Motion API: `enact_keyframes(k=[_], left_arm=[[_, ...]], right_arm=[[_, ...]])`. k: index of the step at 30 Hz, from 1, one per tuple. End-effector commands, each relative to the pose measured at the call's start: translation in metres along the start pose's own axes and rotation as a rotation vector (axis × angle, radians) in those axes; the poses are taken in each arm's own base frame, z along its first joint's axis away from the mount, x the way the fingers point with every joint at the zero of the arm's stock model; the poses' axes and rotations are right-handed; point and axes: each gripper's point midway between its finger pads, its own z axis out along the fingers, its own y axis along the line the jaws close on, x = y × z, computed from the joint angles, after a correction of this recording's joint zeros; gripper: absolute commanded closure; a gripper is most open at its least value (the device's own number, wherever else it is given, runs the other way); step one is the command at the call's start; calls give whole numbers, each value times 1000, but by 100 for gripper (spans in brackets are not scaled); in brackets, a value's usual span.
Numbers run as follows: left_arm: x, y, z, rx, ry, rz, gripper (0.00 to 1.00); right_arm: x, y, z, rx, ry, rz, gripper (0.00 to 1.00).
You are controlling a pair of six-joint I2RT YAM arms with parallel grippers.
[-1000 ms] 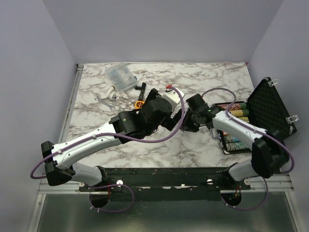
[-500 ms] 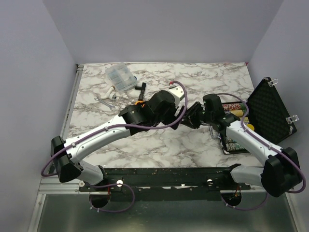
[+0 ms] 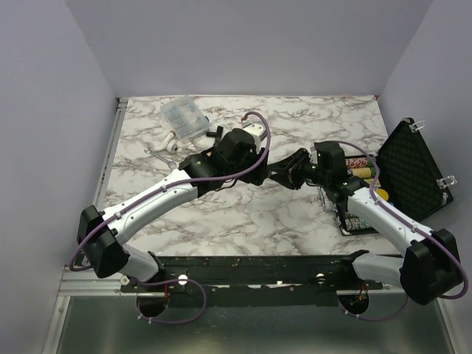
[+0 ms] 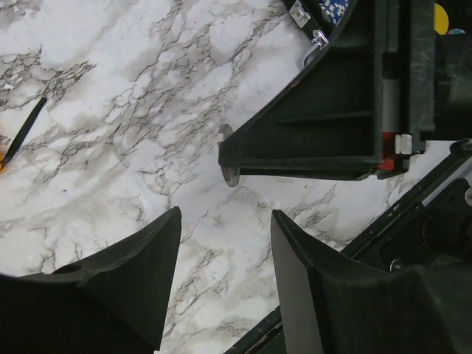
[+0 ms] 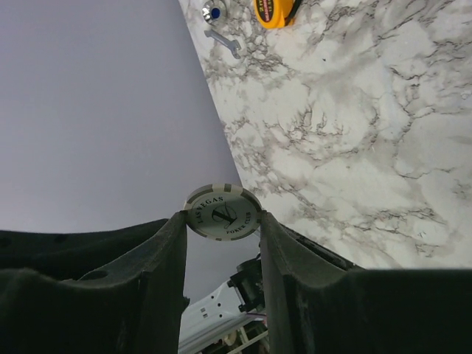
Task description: Pack up texas hold em set
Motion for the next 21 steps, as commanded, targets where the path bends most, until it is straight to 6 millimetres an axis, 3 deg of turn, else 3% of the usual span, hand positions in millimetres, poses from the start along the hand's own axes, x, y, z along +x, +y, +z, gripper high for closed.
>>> enact_keyframes(k=[1, 9, 21], left_arm=[[-10, 3, 5, 29, -21, -91, 50], [-4, -2, 20, 52, 24, -102, 57], [-15, 18, 35, -75, -1, -99, 71]], right_arm=[[2, 19, -2, -85, 28, 3, 99], [1, 31, 4, -131, 46, 16, 99], [1, 31, 10, -143, 61, 26, 99]])
